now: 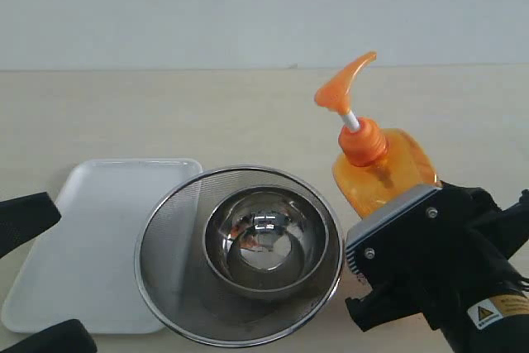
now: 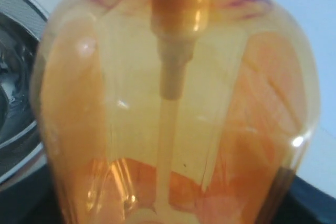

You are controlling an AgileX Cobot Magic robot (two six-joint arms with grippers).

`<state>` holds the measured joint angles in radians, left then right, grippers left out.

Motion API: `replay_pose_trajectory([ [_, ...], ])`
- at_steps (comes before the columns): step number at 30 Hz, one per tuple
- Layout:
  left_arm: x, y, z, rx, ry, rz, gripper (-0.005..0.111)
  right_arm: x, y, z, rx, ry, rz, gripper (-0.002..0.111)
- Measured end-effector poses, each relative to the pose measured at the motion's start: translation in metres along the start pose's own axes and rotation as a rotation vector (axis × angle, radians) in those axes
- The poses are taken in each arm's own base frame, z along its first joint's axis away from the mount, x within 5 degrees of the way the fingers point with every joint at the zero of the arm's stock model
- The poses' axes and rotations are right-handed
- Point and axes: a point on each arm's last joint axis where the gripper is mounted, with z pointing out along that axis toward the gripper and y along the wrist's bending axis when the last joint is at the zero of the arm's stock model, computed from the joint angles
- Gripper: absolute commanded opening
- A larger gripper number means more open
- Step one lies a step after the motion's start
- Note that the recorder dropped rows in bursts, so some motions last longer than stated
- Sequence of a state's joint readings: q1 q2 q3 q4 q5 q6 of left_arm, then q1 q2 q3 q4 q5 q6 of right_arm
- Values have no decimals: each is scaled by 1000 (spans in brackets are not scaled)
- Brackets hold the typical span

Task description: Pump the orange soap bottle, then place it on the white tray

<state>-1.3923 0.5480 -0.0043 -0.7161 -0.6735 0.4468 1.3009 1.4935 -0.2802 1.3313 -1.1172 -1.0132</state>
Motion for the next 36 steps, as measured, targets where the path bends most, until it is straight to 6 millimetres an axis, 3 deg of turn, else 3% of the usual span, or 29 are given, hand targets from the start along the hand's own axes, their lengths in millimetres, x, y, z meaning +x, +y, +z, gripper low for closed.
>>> replay_pose_trajectory([
  [15,0,0,0,0,0,0,110,-1,1,0,-9,-7,52,0],
  [20,-3,-9,0,97,-33,-108,110,-1,1,0,-9,-7,56,0],
  [25,-6,-18,-2,200,-62,-64,110,-1,1,0,-9,-7,64,0],
  [32,-6,-17,-2,195,-59,-85,110,-1,1,0,-9,-7,69,0],
  [34,-6,-15,-1,165,-51,-125,105,-1,1,0,-9,-7,70,0],
  [36,-5,-11,-1,126,-40,-175,91,-1,1,0,-9,-7,70,0],
])
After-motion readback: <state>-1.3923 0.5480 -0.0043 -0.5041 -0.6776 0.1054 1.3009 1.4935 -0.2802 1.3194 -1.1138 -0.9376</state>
